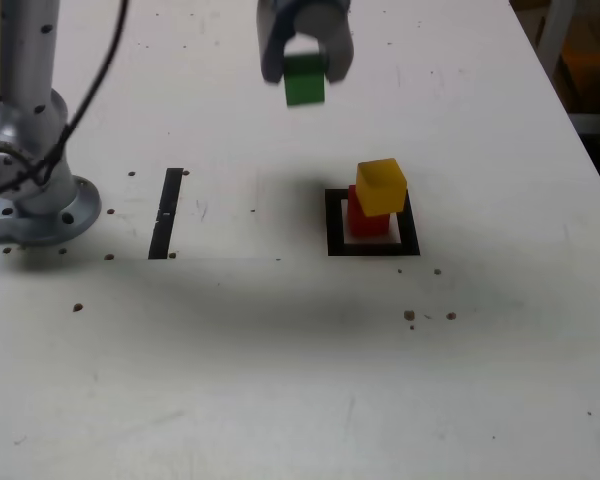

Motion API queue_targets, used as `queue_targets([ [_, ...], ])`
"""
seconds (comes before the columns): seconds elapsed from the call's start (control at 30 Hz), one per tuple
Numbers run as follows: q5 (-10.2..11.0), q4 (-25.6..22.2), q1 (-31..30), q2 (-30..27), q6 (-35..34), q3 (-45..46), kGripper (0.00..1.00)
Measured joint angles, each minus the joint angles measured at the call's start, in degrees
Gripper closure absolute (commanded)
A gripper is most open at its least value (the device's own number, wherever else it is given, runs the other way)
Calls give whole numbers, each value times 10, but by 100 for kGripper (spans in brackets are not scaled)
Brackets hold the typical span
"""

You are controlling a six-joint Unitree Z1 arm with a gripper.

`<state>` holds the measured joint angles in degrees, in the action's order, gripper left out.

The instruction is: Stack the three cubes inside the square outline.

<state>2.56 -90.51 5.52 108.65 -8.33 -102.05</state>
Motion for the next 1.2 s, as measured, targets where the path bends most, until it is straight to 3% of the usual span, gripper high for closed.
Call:
queue_targets([
  [0.17, 6, -7, -38, 1, -17, -76, 82],
  [0.33, 8, -18, -75, 50, -26, -156, 82],
  [0.43, -1, -19, -84, 75, -26, -181, 82],
  [0.6, -28, -20, -89, 120, -36, -191, 82],
  [1.03, -55, -21, -104, 124, -48, -157, 82],
  [1.2, -56, -21, -106, 124, -48, -144, 82],
])
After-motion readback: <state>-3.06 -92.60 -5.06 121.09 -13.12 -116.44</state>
